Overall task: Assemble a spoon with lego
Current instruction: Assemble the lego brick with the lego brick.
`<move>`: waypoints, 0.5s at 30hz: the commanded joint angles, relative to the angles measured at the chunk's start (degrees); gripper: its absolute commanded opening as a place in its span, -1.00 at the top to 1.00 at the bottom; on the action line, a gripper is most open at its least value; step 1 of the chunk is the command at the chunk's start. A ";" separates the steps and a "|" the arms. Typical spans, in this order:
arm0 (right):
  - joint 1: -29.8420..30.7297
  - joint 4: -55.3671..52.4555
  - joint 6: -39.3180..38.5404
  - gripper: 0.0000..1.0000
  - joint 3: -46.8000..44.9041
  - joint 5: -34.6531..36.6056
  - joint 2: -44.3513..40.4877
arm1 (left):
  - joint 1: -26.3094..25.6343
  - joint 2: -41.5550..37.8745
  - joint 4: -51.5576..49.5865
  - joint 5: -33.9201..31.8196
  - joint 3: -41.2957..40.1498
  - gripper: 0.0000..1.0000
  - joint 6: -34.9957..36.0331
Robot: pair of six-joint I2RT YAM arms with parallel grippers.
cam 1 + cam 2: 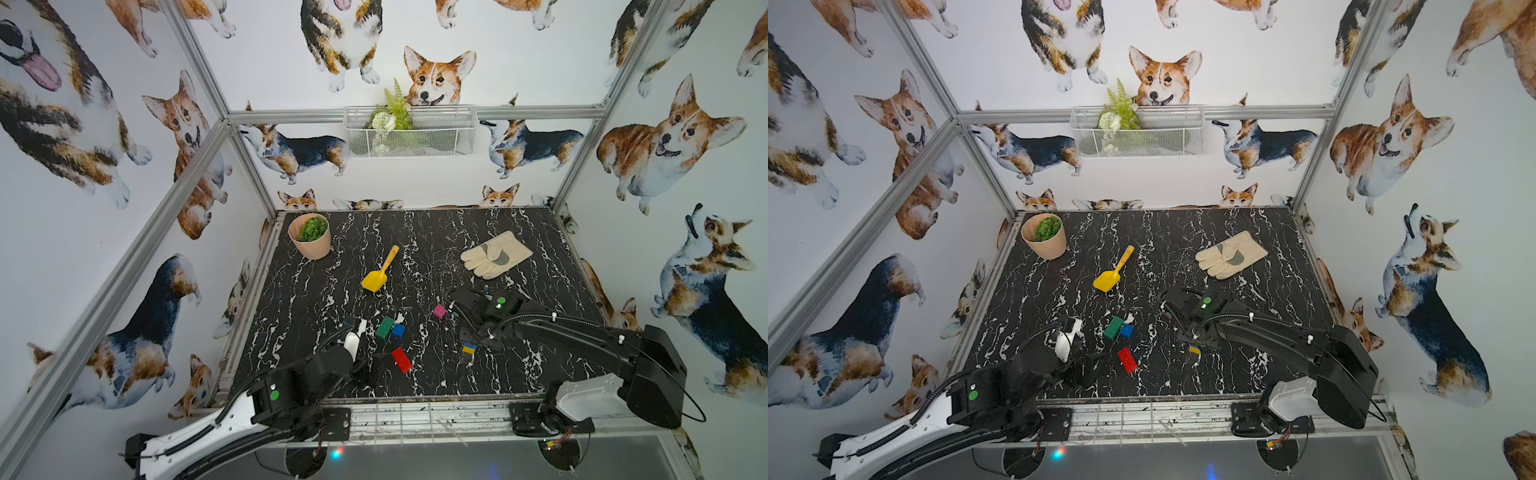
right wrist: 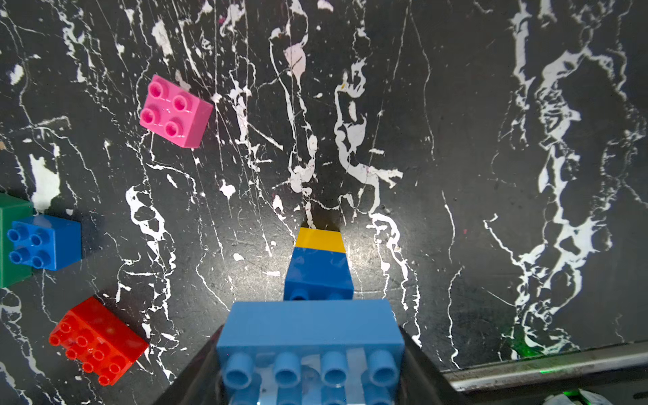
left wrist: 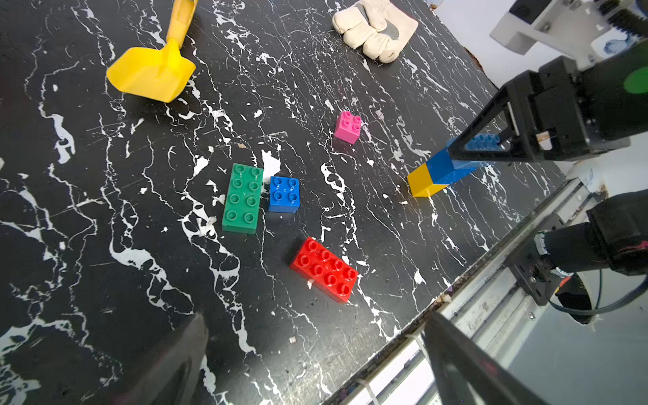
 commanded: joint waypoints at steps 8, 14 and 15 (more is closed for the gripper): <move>0.88 0.29 4.97 0.46 -1.61 1.78 -0.51 | -1.35 -0.82 -1.02 -2.73 0.06 -1.00 -0.89; 0.88 0.44 4.80 0.46 -1.61 2.41 -0.71 | -2.13 -1.19 -1.53 -3.70 0.15 -1.00 -1.13; 0.88 0.42 4.72 0.46 -1.58 2.44 -0.72 | -2.27 -1.27 -1.63 -3.85 0.15 -1.00 -1.11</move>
